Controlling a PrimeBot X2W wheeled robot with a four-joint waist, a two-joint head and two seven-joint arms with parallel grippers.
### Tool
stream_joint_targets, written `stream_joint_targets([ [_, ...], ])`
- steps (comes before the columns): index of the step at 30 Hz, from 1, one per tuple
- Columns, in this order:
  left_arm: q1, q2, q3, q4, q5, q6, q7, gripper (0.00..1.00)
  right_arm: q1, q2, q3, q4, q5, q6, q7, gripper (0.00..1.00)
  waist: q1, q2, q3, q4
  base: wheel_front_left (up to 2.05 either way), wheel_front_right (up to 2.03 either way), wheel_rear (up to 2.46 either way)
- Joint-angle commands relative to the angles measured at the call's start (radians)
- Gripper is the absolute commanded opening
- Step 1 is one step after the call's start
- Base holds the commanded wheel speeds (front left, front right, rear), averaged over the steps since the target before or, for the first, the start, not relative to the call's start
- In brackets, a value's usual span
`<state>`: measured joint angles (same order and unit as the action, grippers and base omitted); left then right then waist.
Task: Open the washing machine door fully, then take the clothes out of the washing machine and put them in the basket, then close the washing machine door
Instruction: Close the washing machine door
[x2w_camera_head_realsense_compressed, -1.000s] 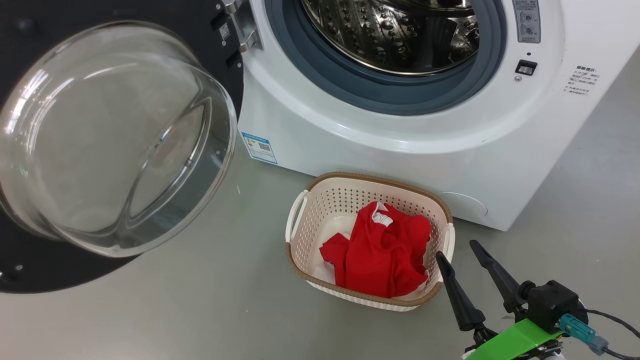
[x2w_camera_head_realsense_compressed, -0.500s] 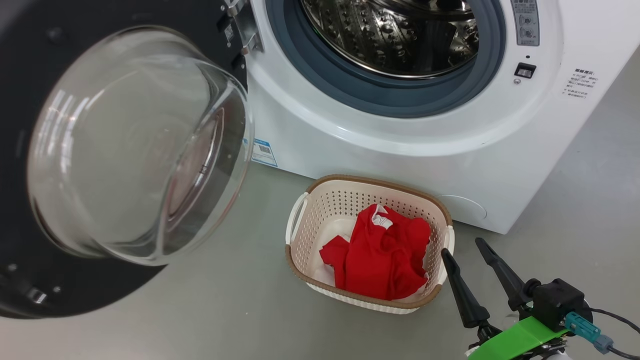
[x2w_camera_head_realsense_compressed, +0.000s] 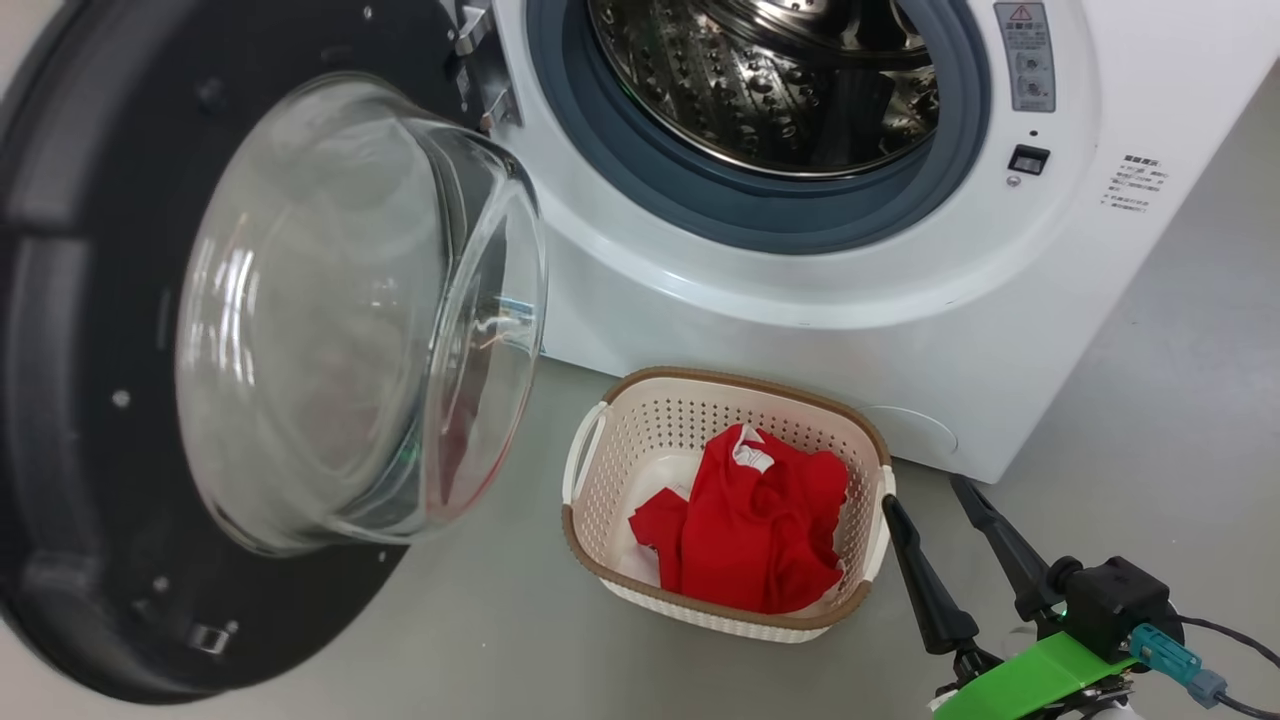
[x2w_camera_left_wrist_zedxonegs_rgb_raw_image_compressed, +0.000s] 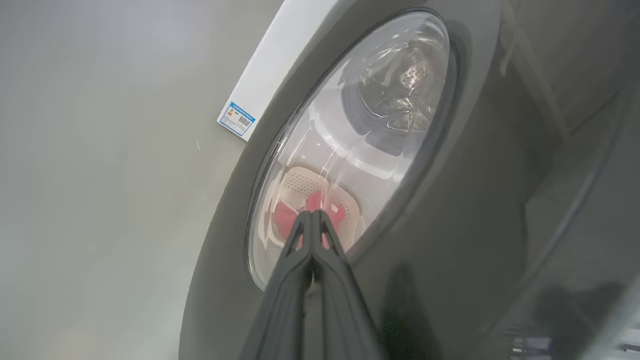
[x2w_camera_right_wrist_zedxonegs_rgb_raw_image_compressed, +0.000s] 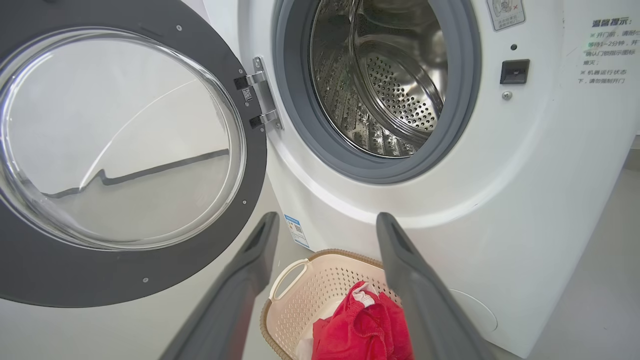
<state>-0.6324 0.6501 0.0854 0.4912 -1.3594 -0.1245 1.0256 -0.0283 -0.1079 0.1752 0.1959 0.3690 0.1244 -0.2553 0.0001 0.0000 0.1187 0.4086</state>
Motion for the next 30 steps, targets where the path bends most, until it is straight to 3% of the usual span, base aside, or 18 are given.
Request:
stream_joint_targets([
  [1, -0.001, 0.052, 0.025, -0.047, -0.017, -0.006, 0.011, 0.00, -0.013, 0.000, 0.019, -0.026, -0.007, 0.006, -0.006, 1.00, -0.0001, 0.0000, -0.002, -0.005, 0.00, 0.00, 0.00],
  [18, 0.034, -0.003, -0.072, -0.314, -0.103, -0.006, 0.018, 0.00, -0.013, 0.007, -0.002, -0.034, -0.009, 0.006, -0.006, 1.00, -0.0001, 0.0000, -0.006, -0.070, 0.00, 0.00, 0.00],
  [30, -0.005, -0.087, -0.169, -0.430, -0.093, -0.006, -0.094, 0.00, -0.017, 0.018, -0.011, -0.037, -0.010, 0.006, -0.006, 1.00, -0.0001, 0.0000, -0.004, -0.115, 0.00, 0.00, 0.00],
])
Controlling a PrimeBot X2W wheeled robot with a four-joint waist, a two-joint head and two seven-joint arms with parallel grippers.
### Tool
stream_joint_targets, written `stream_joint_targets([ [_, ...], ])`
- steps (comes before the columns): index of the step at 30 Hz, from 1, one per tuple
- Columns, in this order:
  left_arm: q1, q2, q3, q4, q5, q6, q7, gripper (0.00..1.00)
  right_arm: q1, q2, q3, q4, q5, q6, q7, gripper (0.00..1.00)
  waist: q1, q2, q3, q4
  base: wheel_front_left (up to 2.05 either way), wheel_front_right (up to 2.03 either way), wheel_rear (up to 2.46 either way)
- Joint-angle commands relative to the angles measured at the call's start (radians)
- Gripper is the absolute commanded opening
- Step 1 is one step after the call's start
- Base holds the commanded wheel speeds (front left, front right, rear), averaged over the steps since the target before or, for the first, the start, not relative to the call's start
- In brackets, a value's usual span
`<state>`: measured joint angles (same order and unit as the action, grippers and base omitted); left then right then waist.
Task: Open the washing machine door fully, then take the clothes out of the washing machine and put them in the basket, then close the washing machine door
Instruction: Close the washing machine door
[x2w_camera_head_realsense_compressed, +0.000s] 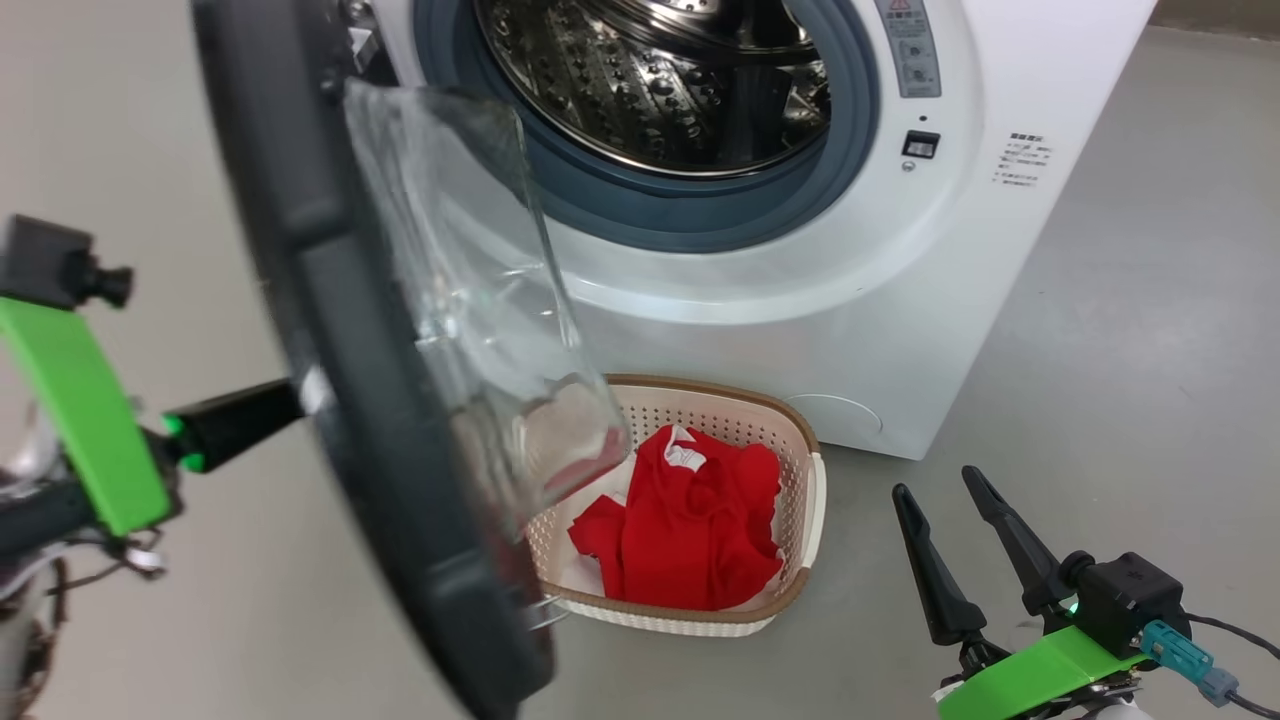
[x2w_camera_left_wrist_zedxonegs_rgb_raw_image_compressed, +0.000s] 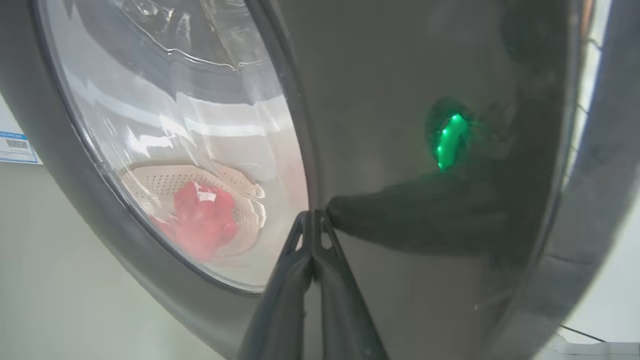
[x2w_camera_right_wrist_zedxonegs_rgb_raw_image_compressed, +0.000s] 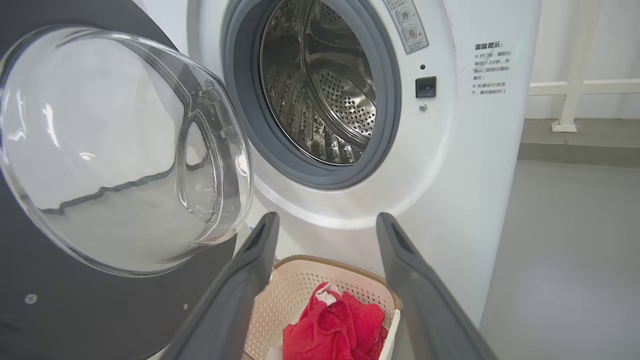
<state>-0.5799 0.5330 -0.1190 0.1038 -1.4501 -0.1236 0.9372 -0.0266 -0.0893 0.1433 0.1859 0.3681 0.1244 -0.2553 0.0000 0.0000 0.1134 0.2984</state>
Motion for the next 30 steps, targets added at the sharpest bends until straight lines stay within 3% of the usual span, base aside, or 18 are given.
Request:
stream_joint_targets([
  [1, -0.060, 0.023, 0.025, -0.051, 0.000, -0.007, -0.016, 0.00, -0.020, 0.000, 0.021, -0.027, -0.009, 0.006, -0.006, 1.00, 0.0000, 0.0000, 0.002, -0.009, 0.00, 0.00, 0.00],
  [17, -0.145, -0.052, -0.088, -0.027, 0.042, -0.007, -0.245, 0.00, -0.051, 0.013, 0.005, -0.038, -0.013, 0.006, -0.006, 1.00, 0.0000, 0.0000, 0.057, -0.115, 0.00, 0.00, 0.00],
  [30, -0.238, -0.030, -0.170, 0.034, 0.048, -0.007, -0.374, 0.00, -0.090, 0.028, -0.012, -0.050, -0.014, 0.006, -0.006, 1.00, 0.0000, 0.0000, 0.123, -0.232, 0.00, 0.00, 0.00],
])
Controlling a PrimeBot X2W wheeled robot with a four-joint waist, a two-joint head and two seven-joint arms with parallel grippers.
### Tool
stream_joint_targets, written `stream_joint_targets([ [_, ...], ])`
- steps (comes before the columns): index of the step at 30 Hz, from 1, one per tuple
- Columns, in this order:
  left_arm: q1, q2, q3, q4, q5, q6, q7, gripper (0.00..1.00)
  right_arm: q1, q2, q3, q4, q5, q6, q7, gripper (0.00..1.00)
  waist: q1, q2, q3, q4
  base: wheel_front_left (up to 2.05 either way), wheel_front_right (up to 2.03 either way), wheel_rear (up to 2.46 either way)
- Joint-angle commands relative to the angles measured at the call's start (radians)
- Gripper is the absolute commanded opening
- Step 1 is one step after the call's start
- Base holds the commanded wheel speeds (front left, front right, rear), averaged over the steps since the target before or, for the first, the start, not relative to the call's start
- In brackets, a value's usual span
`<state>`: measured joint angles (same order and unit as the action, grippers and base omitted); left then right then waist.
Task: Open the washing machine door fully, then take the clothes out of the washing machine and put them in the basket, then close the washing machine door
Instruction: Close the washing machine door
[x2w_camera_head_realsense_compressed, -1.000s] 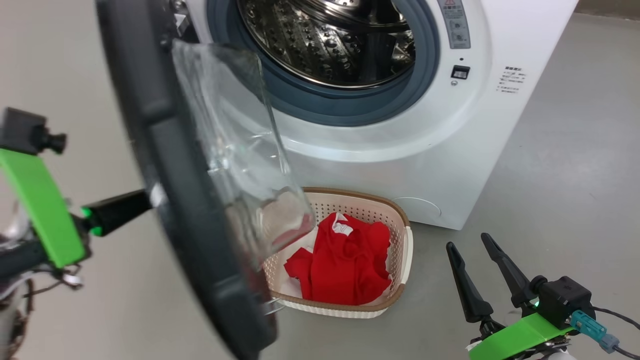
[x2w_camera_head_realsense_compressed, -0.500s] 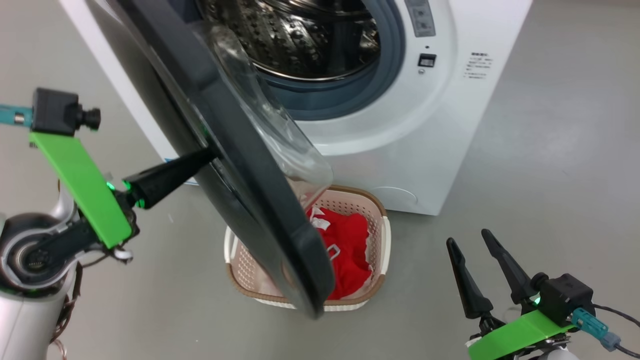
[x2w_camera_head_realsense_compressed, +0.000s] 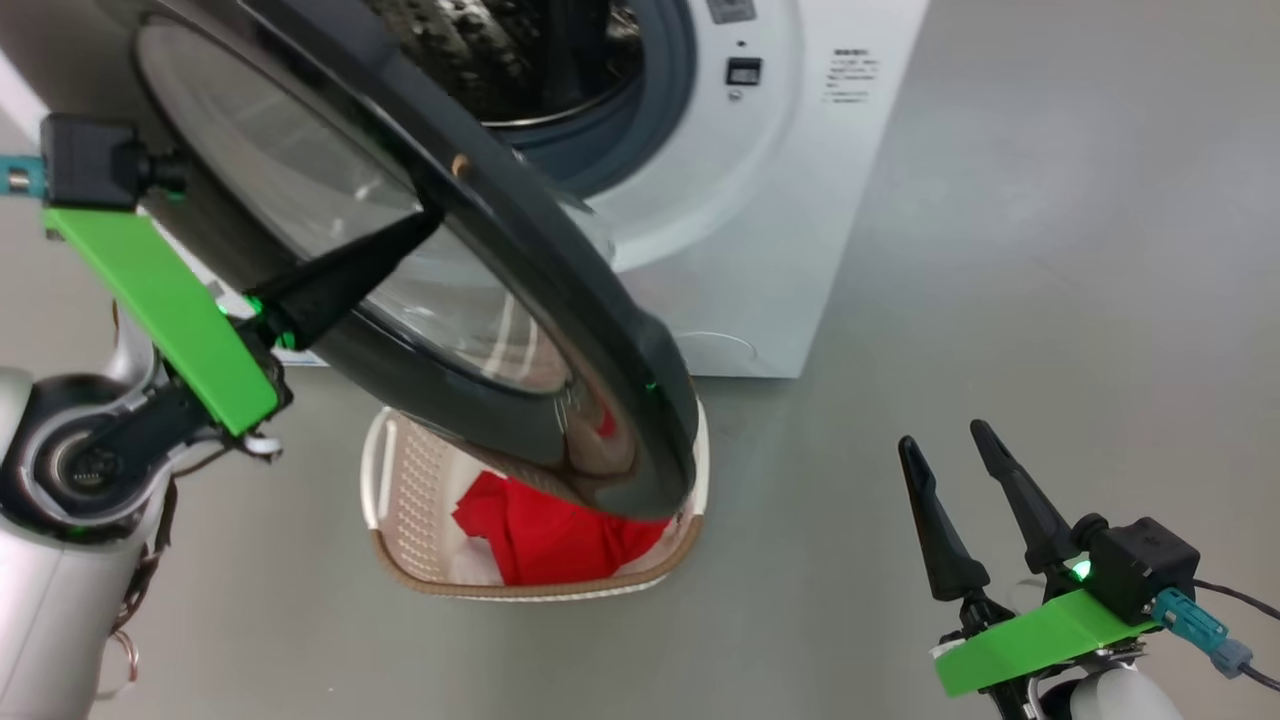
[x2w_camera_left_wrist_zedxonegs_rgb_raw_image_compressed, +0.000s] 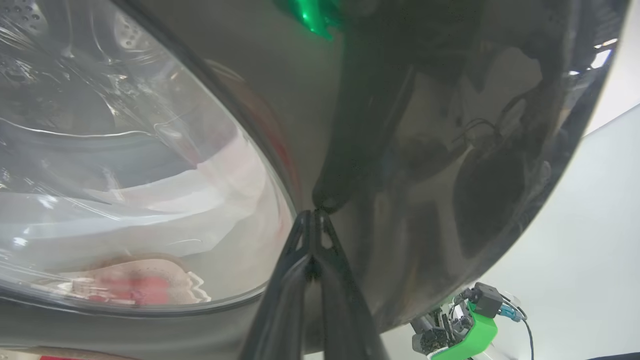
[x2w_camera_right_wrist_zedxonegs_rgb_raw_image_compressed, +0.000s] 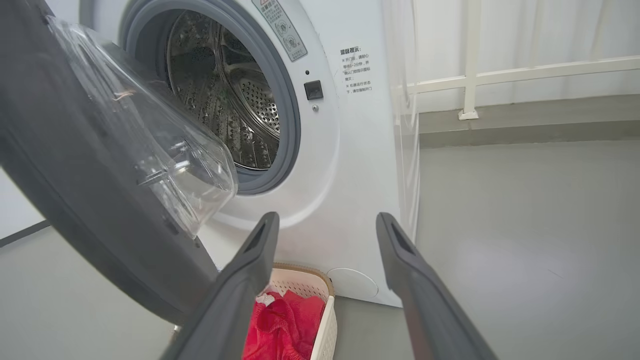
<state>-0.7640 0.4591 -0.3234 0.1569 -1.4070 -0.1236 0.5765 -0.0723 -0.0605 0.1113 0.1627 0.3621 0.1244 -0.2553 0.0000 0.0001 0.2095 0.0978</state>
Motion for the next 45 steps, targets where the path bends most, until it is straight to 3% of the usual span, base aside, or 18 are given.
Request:
stream_joint_targets([
  [1, -0.062, 0.046, 0.030, -0.013, 0.005, -0.007, -0.023, 0.00, -0.047, 0.001, 0.019, -0.027, -0.008, 0.006, -0.006, 1.00, 0.0000, -0.0001, 0.031, -0.038, 0.00, 0.00, 0.00],
  [31, -0.216, 0.168, -0.057, 0.173, -0.006, -0.007, -0.335, 0.00, -0.089, 0.010, 0.011, -0.048, 0.033, 0.006, -0.006, 1.00, 0.0000, -0.0001, 0.102, -0.219, 0.00, 0.00, 0.00],
  [38, -0.225, 0.182, -0.101, 0.201, -0.021, -0.007, -0.371, 0.00, -0.089, 0.010, 0.008, -0.049, 0.039, 0.006, -0.006, 1.00, 0.0000, -0.0001, 0.101, -0.224, 0.00, 0.00, 0.00],
  [45, -0.179, 0.181, -0.138, 0.182, -0.060, -0.007, -0.405, 0.00, -0.076, 0.010, -0.002, -0.043, 0.025, 0.006, -0.006, 1.00, 0.0000, -0.0001, 0.072, -0.188, 0.00, 0.00, 0.00],
])
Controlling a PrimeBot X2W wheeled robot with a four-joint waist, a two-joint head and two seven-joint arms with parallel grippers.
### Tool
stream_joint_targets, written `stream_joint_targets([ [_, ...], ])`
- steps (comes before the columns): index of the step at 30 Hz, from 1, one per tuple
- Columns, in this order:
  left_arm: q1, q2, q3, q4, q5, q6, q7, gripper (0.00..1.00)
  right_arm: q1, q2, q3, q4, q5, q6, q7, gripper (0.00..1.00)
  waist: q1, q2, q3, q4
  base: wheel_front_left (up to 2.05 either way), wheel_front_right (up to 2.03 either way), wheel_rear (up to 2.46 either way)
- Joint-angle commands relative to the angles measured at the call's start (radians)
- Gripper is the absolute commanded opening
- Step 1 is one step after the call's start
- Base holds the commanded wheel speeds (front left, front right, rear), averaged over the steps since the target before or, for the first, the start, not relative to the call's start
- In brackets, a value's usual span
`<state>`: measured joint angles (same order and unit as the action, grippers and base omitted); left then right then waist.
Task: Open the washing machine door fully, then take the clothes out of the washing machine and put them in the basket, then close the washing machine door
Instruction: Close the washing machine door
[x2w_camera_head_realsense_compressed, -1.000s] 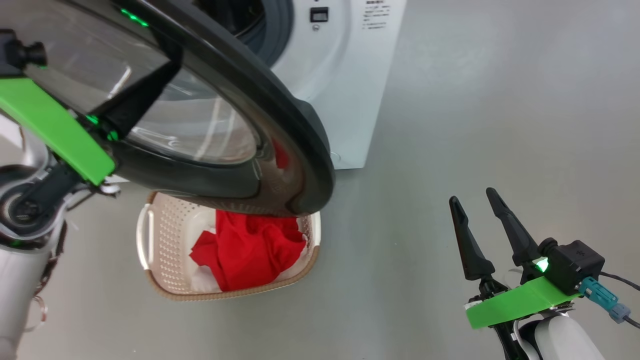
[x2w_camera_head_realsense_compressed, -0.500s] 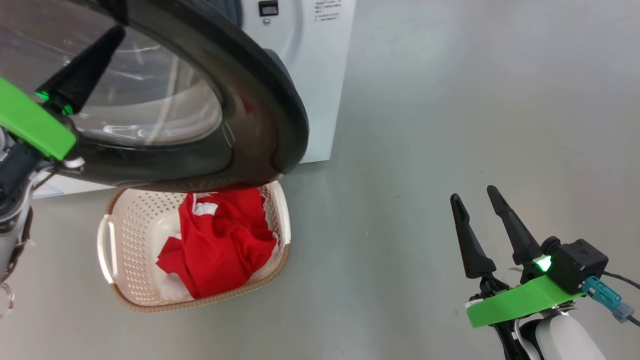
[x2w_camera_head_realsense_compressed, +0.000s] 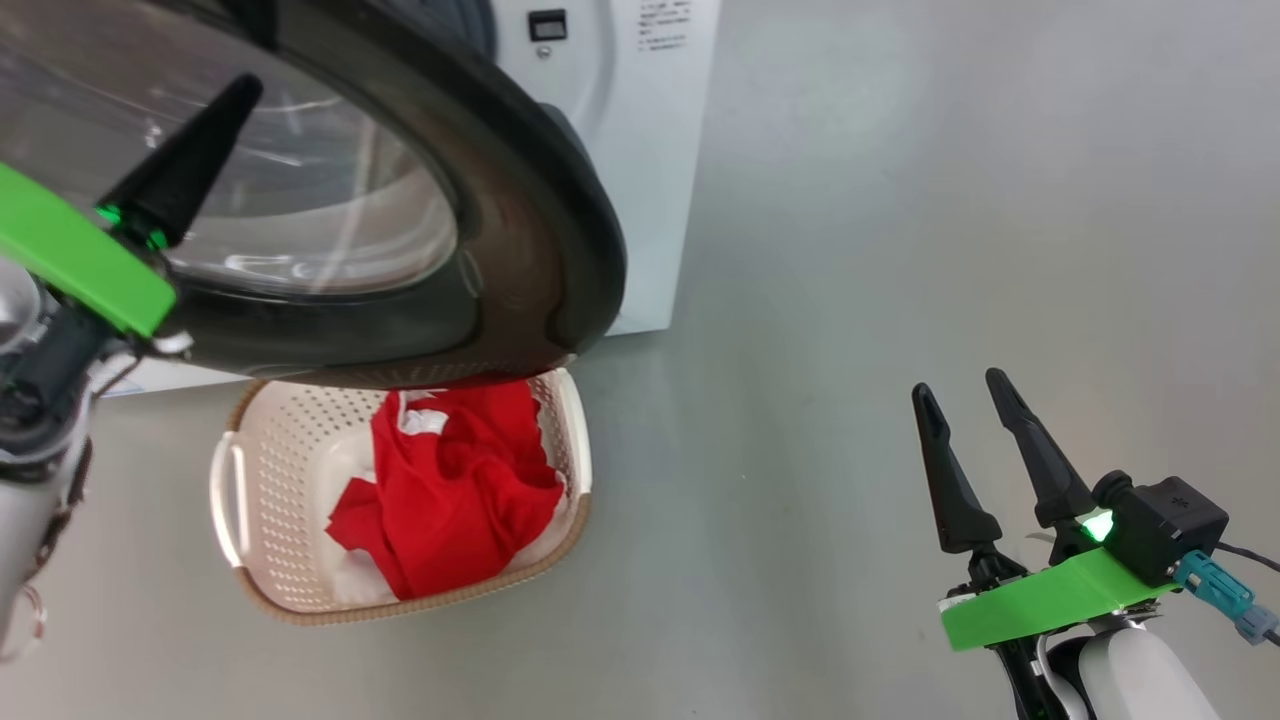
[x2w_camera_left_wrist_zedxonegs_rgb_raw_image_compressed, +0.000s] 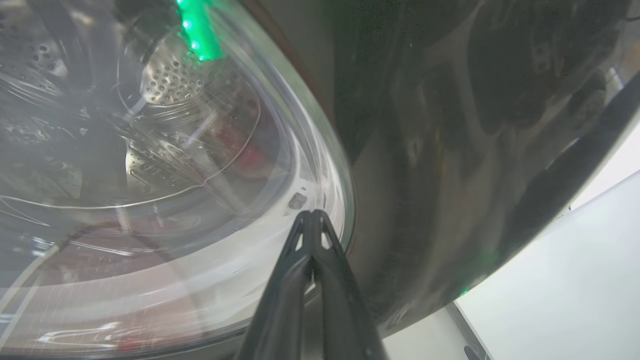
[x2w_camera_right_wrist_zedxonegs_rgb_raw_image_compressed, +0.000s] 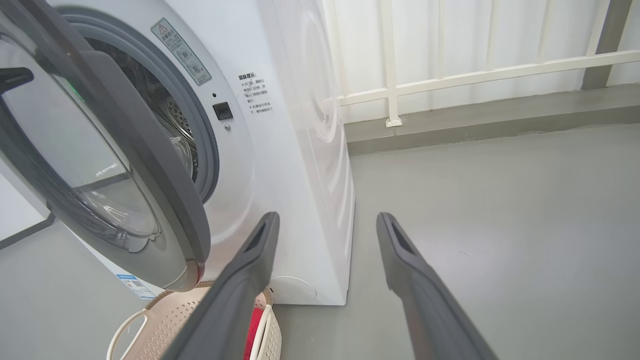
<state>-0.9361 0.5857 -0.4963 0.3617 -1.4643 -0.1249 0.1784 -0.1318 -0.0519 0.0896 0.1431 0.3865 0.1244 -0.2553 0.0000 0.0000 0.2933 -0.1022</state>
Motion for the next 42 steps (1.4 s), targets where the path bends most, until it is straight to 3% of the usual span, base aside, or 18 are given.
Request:
stream_joint_targets([
  [1, 0.003, 0.054, 0.030, -0.026, -0.006, -0.006, -0.015, 0.00, -0.015, 0.002, 0.019, -0.022, -0.002, 0.006, -0.006, 1.00, 0.0000, 0.0000, -0.017, 0.019, 0.00, 0.00, 0.00],
  [10, 0.119, 0.047, 0.013, -0.060, -0.041, -0.006, -0.114, 0.00, 0.009, 0.002, 0.013, -0.012, -0.028, 0.006, -0.006, 1.00, 0.0000, 0.0000, -0.072, 0.069, 0.00, 0.00, 0.00],
  [15, 0.202, 0.044, 0.011, -0.084, -0.054, -0.006, -0.186, 0.12, 0.034, 0.000, 0.009, -0.010, -0.037, 0.006, -0.006, 1.00, 0.0000, 0.0000, -0.102, 0.090, 0.00, 0.00, 0.00],
  [18, 0.252, 0.045, 0.002, -0.087, -0.050, -0.006, -0.228, 0.35, 0.049, -0.005, 0.007, -0.009, -0.038, 0.006, -0.006, 1.00, 0.0000, 0.0000, -0.116, 0.101, 0.00, 0.00, 0.00],
  [20, 0.281, 0.045, -0.001, -0.090, -0.052, -0.006, -0.253, 0.45, 0.057, -0.009, 0.007, -0.010, -0.038, 0.006, -0.006, 1.00, 0.0000, 0.0000, -0.123, 0.107, 0.00, 0.00, 0.00],
  [24, 0.323, 0.047, -0.007, -0.094, -0.052, -0.006, -0.289, 0.51, 0.068, -0.015, 0.005, -0.010, -0.039, 0.006, -0.006, 1.00, 0.0000, 0.0000, -0.133, 0.115, 0.00, 0.00, 0.00],
  [25, 0.338, 0.047, -0.008, -0.095, -0.050, -0.006, -0.304, 0.64, 0.071, -0.018, 0.005, -0.010, -0.038, 0.006, -0.006, 1.00, 0.0000, 0.0000, -0.136, 0.117, 0.00, 0.00, 0.00],
  [27, 0.367, 0.050, -0.015, -0.094, -0.042, -0.006, -0.334, 0.69, 0.078, -0.022, 0.003, -0.010, -0.038, 0.006, -0.006, 1.00, 0.0000, 0.0000, -0.141, 0.121, 0.00, 0.00, 0.00],
  [29, 0.396, 0.052, -0.028, -0.090, -0.030, -0.006, -0.361, 0.85, 0.083, -0.026, 0.001, -0.011, -0.038, 0.006, -0.006, 1.00, 0.0000, 0.0000, -0.146, 0.123, 0.00, 0.00, 0.00],
  [32, 0.442, 0.056, -0.042, -0.084, -0.013, -0.006, -0.394, 1.00, 0.091, -0.032, 0.000, -0.012, -0.038, 0.006, -0.006, 1.00, 0.0000, 0.0000, -0.150, 0.123, 0.00, 0.00, 0.00],
  [42, 0.608, 0.020, 0.007, -0.022, 0.060, -0.006, -0.439, 1.00, 0.113, -0.048, -0.012, -0.015, -0.039, 0.006, -0.006, 1.00, 0.0000, 0.0000, -0.160, 0.118, 0.00, 0.00, 0.00],
])
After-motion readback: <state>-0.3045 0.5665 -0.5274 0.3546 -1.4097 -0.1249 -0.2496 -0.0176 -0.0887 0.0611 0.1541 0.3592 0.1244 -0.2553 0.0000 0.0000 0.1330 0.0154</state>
